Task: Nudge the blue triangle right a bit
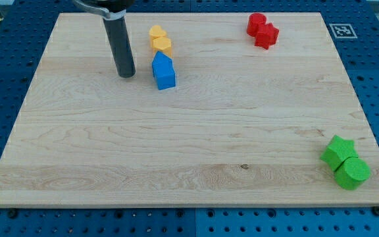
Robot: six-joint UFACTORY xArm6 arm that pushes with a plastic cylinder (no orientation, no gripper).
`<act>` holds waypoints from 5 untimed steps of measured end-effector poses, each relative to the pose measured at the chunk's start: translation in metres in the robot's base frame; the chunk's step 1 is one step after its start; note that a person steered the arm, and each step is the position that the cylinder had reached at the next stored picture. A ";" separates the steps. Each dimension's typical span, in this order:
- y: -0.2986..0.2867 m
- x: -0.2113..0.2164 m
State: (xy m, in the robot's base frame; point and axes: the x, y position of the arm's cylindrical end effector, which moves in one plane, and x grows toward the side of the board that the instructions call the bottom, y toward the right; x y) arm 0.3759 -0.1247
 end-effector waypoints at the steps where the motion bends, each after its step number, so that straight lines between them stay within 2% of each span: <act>1: 0.003 -0.001; 5: 0.023 -0.006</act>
State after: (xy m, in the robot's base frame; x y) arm 0.3703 -0.1015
